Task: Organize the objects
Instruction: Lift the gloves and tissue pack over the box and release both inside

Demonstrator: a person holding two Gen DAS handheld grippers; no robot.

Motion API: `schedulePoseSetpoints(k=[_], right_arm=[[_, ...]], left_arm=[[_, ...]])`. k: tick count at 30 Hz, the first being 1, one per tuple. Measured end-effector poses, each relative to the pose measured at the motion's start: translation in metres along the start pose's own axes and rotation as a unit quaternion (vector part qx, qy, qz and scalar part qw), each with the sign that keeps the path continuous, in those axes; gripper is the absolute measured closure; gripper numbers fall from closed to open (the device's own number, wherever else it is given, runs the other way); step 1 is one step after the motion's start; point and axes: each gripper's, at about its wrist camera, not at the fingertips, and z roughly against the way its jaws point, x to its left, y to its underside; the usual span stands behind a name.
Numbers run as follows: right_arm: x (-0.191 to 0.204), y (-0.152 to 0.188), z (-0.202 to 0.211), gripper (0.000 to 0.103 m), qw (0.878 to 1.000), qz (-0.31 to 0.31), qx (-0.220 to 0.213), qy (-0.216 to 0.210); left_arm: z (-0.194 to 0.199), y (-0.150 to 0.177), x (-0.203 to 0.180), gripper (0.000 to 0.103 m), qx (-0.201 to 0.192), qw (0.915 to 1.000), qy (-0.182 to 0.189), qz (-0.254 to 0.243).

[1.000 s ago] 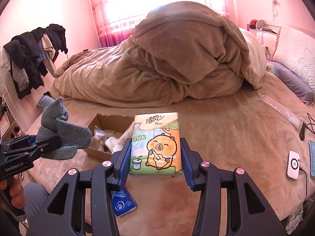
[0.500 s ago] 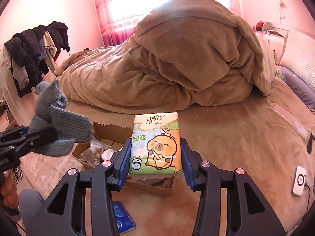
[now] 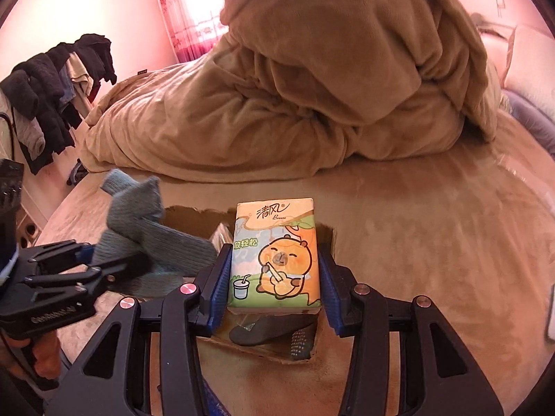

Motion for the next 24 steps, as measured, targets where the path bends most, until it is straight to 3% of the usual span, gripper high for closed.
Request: schedulePoseSetpoints(k=[10, 16, 24], right_arm=[[-0.012, 0.018, -0.021, 0.054, 0.999, -0.034, 0.032, 0.000], [-0.007, 0.021, -0.022, 0.053, 0.999, -0.030, 0.034, 0.006], [0.002, 0.027, -0.007, 0.042, 0.999, -0.033, 0.018, 0.022]], left_arm=[[-0.036, 0.014, -0.001, 0.060, 0.039, 0.9992, 0.000, 0.005], [-0.024, 0.012, 0.001, 0.041, 0.028, 0.9996, -0.005, 0.009], [0.002, 0.015, 0.000, 0.041, 0.012, 0.9998, 0.000, 0.013]])
